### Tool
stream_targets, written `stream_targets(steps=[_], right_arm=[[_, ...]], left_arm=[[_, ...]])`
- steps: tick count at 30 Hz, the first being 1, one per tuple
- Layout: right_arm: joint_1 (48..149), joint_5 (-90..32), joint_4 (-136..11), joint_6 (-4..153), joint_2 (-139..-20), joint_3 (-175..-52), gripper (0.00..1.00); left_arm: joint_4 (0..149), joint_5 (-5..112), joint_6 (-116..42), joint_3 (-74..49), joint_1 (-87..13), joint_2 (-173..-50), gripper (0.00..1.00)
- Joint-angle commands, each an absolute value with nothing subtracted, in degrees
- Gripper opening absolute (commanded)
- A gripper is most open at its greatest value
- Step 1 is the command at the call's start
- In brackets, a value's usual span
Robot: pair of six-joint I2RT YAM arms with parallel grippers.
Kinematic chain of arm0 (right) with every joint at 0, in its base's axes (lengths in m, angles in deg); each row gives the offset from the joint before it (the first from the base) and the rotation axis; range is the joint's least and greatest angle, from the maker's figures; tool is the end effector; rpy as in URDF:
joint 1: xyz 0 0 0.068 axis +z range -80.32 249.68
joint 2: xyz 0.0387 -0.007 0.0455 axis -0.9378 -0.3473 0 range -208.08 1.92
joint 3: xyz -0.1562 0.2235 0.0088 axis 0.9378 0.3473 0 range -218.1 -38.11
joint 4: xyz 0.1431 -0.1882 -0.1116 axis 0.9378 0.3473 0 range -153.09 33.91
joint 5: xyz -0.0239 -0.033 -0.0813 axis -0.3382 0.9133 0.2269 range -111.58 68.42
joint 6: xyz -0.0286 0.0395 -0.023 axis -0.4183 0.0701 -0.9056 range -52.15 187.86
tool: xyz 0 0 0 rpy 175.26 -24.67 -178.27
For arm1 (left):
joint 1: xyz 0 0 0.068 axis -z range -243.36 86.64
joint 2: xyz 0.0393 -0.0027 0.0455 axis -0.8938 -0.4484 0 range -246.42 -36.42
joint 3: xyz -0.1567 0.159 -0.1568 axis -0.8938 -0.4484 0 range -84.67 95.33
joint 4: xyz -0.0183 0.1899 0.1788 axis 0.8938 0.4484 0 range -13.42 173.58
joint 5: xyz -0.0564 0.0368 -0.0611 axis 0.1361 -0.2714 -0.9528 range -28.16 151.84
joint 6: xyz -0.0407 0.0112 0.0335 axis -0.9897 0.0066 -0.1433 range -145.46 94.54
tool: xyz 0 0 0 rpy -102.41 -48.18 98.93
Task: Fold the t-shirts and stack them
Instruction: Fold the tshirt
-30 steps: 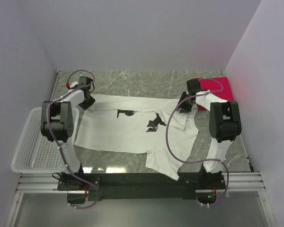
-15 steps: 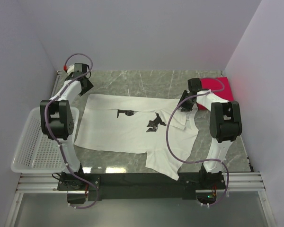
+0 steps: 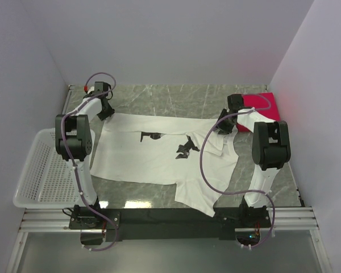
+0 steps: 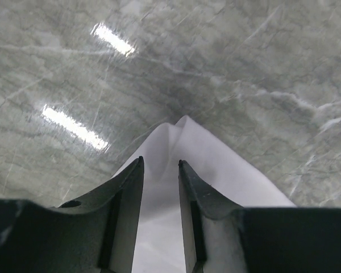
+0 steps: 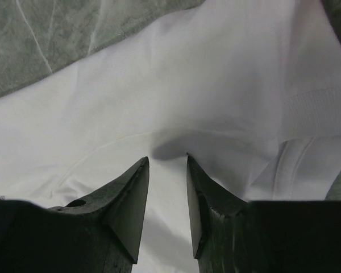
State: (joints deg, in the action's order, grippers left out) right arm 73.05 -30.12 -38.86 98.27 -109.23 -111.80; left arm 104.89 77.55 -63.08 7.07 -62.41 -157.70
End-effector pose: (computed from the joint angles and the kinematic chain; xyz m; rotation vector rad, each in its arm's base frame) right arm 0.3970 0.0286 0.1622 0.5786 2.6224 0.3884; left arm 0.4575 0.0021 0.1790 -0.8893 2.3640 0.0884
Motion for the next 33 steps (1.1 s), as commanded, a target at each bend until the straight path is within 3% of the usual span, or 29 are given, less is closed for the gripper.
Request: stream_targets(steps=[1, 10, 18, 28, 31, 32, 33], right_arm=[[72.7, -30.0, -39.8, 98.5, -110.6, -113.5, 0.40], [72.4, -29.8, -38.7, 98.7, -111.4, -114.5, 0.40], [72.3, -28.4, -37.9, 98.0, -111.3, -114.3, 0.40], [72.3, -27.8, -37.8, 97.9, -111.2, -114.1, 0.40], [72.3, -28.0, -37.8, 97.9, -111.3, -114.1, 0.40], [72.2, -28.0, -37.8, 97.9, -111.1, -114.1, 0.40], [72.3, -28.2, -37.9, 97.9, -111.0, -113.9, 0.40]], left_arm=[[104.1, 76.6, -61.5, 10.2, -62.4, -158.9, 0.36], [104.1, 76.0, -61.0, 10.8, -62.3, -161.0, 0.26], [104.8, 80.3, -56.9, 13.5, -62.3, -161.1, 0.01], [105.0, 84.5, -47.0, 17.5, -62.2, -162.0, 0.01], [107.7, 81.7, -49.6, 17.7, -62.1, -161.5, 0.13], [107.5, 80.0, -51.7, 15.6, -62.1, -159.6, 0.26], [107.4, 79.4, -52.9, 14.6, -62.1, -158.6, 0.31]])
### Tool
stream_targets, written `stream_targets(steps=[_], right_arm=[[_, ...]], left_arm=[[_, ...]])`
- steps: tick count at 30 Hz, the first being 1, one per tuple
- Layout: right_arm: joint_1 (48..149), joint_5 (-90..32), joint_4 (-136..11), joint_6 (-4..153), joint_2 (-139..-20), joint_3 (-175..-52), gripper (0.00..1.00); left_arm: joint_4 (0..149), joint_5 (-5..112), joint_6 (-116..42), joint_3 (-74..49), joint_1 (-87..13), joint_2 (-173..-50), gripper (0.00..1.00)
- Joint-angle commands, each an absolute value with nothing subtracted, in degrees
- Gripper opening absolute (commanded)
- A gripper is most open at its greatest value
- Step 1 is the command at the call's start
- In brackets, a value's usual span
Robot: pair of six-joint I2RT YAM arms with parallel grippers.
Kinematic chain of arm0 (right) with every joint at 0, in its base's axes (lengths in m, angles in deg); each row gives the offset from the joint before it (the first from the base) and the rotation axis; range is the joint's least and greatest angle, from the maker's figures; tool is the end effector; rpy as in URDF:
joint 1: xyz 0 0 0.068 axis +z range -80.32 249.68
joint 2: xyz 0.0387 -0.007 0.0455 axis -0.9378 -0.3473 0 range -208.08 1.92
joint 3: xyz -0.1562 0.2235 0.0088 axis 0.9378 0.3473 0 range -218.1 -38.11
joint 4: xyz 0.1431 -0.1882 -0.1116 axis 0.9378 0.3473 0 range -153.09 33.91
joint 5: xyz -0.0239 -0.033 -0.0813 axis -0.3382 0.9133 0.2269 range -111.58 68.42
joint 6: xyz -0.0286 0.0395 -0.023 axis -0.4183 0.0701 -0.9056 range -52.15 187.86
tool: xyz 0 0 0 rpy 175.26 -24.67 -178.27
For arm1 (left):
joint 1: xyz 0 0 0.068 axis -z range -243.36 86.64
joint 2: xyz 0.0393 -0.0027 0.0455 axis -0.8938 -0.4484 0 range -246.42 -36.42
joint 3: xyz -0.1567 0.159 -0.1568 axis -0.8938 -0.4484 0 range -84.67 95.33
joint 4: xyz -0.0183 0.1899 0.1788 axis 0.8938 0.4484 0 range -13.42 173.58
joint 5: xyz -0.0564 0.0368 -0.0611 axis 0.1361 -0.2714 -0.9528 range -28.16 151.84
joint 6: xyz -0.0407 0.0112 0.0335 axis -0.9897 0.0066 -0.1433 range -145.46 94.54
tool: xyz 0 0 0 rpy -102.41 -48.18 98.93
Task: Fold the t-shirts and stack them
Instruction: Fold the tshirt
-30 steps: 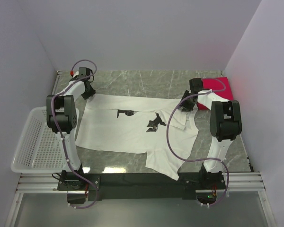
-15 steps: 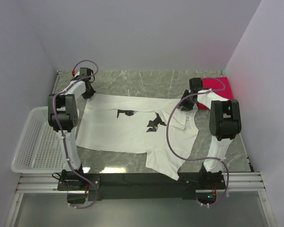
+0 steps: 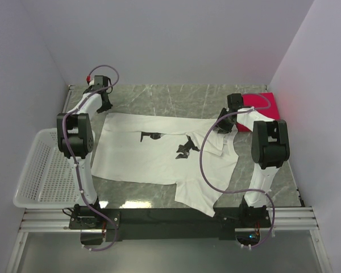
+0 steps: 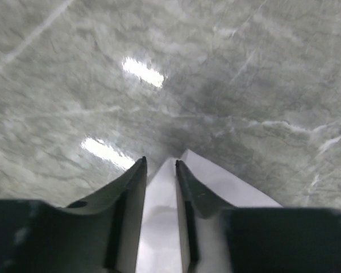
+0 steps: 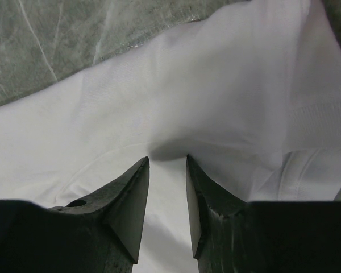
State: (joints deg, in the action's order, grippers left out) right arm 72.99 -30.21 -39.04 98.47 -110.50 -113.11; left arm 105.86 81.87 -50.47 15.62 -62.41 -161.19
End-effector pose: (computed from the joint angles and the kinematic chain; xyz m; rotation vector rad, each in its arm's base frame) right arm 0.4028 0.0286 0.1604 0.5829 2.6180 0.3922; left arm 0.4821 0.0042 0.1970 -0.6469 2.3581 0.2407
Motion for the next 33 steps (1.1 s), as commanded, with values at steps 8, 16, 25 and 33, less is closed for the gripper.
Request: stream_targets(steps=[8, 16, 25, 33], right_arm=[[72.2, -29.1, -38.5, 97.7, -109.6, -113.3, 0.40], [72.4, -30.4, -39.4, 98.0, -108.8, -112.2, 0.40], [72.3, -31.0, -40.0, 97.8, -108.6, -111.6, 0.40], [72.3, -30.9, -39.5, 97.7, -108.8, -112.3, 0.40]], left_arm=[[104.1, 78.3, -69.8, -2.5, -62.8, -145.3, 0.66], [97.9, 78.9, -84.3, -12.0, -62.7, -139.3, 0.70], [98.0, 79.2, -87.9, -12.3, -62.5, -141.5, 0.63], [99.2, 80.6, -88.5, -12.5, -62.5, -144.4, 0.52]])
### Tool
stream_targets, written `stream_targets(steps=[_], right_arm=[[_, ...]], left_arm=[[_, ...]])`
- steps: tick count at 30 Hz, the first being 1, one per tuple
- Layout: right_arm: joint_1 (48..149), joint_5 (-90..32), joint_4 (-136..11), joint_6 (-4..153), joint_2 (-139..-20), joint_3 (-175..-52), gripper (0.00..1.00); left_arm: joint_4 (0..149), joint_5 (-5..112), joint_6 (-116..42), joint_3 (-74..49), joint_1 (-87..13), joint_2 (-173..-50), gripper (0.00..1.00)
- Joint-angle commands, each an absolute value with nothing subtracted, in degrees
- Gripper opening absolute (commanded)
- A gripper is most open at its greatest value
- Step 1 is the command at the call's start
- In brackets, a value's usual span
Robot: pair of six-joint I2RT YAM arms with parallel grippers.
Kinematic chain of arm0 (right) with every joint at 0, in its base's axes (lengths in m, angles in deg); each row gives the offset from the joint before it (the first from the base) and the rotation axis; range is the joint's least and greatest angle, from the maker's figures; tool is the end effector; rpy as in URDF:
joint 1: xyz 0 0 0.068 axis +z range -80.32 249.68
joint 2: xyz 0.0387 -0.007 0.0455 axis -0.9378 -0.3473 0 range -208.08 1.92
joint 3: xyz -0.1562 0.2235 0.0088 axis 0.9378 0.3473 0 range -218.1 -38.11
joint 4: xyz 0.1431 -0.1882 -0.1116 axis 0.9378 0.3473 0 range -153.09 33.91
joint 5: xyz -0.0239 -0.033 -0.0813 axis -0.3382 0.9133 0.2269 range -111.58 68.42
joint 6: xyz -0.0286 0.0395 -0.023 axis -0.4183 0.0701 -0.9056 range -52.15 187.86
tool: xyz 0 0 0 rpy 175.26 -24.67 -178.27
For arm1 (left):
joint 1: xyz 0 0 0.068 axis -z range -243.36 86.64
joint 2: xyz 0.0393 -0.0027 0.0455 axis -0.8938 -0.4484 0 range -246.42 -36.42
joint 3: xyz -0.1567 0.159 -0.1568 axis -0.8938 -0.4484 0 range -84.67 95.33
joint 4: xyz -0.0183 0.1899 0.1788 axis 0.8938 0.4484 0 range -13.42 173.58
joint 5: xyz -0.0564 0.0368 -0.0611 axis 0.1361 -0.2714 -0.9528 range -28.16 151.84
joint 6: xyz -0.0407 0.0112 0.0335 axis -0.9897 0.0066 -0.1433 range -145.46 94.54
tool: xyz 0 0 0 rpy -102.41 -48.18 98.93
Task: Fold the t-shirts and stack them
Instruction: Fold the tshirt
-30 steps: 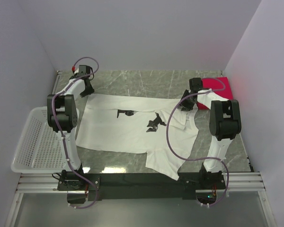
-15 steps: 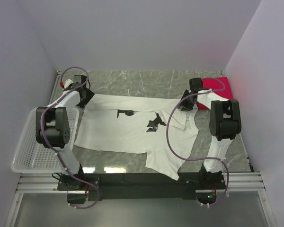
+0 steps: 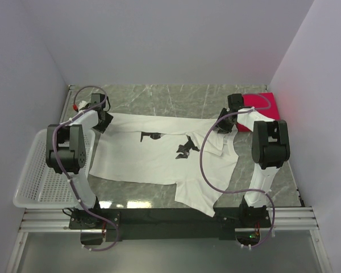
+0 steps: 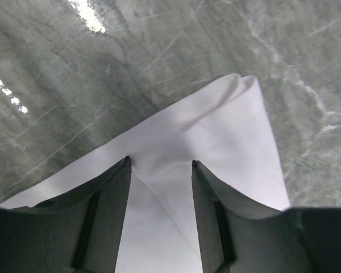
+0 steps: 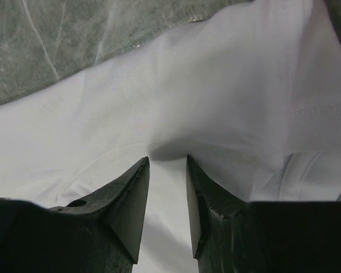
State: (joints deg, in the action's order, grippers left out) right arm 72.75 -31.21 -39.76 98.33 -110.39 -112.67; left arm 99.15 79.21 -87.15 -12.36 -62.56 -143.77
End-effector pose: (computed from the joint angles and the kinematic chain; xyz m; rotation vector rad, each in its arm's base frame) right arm 0.4025 0.0275 0.1597 0.5773 2.6136 0.4147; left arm 0.3917 0.0052 0.1829 -1.3658 2.1042 -0.0503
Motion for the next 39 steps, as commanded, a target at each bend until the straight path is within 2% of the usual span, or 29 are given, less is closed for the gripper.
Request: stream_targets(steps=[1, 7, 13, 16, 23, 28, 39], right_arm=[[72.4, -31.0, -39.6, 97.7, -108.8, -112.3, 0.40], [72.4, -31.2, -39.8, 97.7, -108.9, -112.1, 0.40], [72.3, -31.3, -39.9, 97.9, -108.9, -112.0, 0.40], [72.4, -31.3, -39.8, 97.8, -108.9, -112.0, 0.40], [72.4, -31.3, -40.3, 98.0, -108.6, -111.1, 0.40], [72.4, -31.1, -40.2, 97.8, -108.3, -111.1, 0.40], [72.3, -30.7, -40.1, 97.6, -107.8, -110.6, 0.40]], left_arm=[[99.3, 81.0, -88.5, -12.7, -62.5, -144.4, 0.52], [97.7, 81.5, -87.3, -14.0, -62.6, -143.9, 0.55], [96.3, 81.0, -85.8, -14.0, -62.6, -145.0, 0.46], [95.9, 81.3, -84.7, -13.4, -62.5, -145.4, 0.39], [94.9, 81.6, -81.5, -12.3, -62.2, -145.9, 0.13], [97.0, 83.5, -79.2, -9.7, -61.3, -145.1, 0.01], [103.7, 93.6, -68.0, 4.8, -54.6, -148.8, 0.01]])
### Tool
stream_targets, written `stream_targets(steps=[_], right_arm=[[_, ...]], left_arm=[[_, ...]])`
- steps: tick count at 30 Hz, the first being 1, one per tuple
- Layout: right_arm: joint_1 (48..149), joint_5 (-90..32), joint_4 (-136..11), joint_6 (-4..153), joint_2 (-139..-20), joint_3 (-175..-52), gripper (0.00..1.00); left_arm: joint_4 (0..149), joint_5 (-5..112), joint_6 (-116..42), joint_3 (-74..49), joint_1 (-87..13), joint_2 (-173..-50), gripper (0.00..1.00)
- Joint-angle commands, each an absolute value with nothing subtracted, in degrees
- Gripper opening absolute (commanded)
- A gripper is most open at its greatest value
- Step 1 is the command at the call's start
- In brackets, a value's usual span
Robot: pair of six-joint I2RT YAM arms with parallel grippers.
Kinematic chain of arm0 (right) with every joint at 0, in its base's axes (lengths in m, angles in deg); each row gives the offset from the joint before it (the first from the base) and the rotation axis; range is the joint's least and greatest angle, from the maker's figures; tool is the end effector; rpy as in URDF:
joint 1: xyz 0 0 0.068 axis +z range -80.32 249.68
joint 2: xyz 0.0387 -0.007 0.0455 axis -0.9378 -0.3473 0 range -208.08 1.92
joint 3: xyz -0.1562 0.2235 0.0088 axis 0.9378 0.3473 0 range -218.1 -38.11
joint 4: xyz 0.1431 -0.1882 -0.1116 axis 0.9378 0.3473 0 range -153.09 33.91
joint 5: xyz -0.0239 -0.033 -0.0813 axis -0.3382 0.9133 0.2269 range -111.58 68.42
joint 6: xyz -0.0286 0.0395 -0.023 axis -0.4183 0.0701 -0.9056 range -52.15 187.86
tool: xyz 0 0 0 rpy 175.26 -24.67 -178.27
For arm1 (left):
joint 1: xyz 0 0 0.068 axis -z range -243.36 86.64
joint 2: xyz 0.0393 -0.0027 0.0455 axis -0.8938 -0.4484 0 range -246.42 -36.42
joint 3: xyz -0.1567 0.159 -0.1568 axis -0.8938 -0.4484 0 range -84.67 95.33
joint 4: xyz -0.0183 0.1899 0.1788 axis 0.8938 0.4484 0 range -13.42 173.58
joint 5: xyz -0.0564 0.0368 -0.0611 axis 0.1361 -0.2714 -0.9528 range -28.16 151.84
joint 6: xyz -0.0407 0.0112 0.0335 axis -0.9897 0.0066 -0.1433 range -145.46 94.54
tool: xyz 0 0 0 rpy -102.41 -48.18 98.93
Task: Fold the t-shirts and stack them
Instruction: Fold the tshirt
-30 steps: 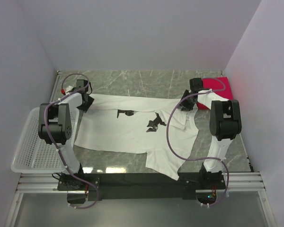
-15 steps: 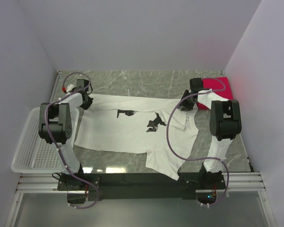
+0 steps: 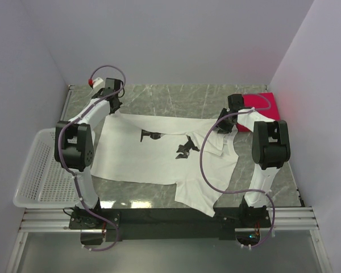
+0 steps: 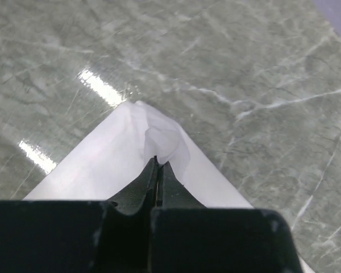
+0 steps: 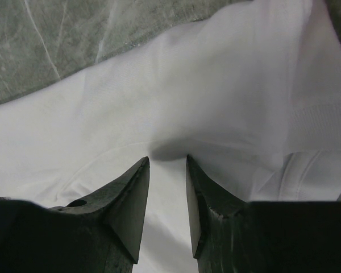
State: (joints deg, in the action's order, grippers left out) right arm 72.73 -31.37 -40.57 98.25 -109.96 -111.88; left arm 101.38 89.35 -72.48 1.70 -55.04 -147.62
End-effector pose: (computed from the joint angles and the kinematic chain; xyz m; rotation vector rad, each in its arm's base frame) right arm 0.4007 0.0274 0.1594 0.5724 2.6067 0.4198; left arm 0.4292 -0.0461 0.2309 -0.9598 2.1066 0.1062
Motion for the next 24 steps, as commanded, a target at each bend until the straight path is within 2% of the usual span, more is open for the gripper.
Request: stream_targets(steps=[1, 12, 24], right_arm=[[72.3, -30.8, -40.0, 97.6, -107.8, -110.7, 0.40], [72.3, -30.9, -39.6, 97.0, -107.6, -110.8, 0.39], [72.2, -31.4, -39.4, 97.2, -107.9, -111.3, 0.39]], left_arm=[[103.9, 93.5, -67.6, 5.6, -54.6, -149.5, 0.01], [104.4, 92.3, -71.1, -0.1, -58.2, -147.4, 0.01], [105.0, 85.0, -73.9, -5.6, -57.8, -144.1, 0.04]])
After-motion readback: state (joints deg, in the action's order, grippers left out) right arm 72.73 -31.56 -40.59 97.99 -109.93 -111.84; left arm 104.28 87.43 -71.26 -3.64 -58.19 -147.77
